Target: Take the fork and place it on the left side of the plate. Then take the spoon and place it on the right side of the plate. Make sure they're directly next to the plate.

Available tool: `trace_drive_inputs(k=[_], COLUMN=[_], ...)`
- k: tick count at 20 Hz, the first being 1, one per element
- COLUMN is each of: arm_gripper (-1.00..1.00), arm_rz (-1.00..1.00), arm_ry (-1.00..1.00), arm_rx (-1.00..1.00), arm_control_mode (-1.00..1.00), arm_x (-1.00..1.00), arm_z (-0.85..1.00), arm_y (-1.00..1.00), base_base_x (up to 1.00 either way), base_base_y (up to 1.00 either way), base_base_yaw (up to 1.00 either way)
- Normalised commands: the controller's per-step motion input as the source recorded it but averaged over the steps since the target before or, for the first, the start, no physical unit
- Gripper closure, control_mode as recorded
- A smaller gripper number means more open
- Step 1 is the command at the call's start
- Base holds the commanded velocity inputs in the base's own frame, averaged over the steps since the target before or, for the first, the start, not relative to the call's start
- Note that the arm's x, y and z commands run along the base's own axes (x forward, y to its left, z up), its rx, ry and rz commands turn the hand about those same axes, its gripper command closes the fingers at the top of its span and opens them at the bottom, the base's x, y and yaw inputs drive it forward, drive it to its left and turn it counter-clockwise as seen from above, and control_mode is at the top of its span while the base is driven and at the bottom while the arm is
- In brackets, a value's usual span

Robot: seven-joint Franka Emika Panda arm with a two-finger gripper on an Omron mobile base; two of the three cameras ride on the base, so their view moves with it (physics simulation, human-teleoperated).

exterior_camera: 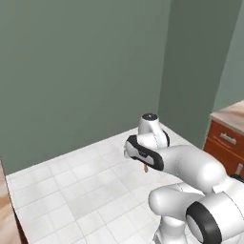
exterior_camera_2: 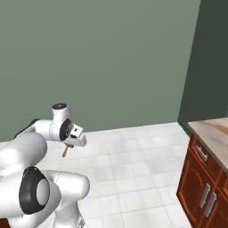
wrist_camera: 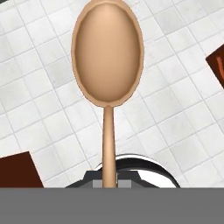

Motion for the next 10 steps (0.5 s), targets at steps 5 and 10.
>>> trace_drive_inputs(k=[5, 10], arm_gripper=[1.00, 1.00], arm_rz=[0.00, 0.00], arm_ry=[0.00, 0.00], arm_rx=[0.00, 0.00], arm_control_mode=[1.00, 1.00], arm_x=[0.00, 0.00], arm_z=[0.00, 0.00], arm_y=[0.00, 0.00], base_base_x=[0.77, 0.79], base_base_y=[-0.07, -0.07], base_base_yaw=[0.31, 0.29])
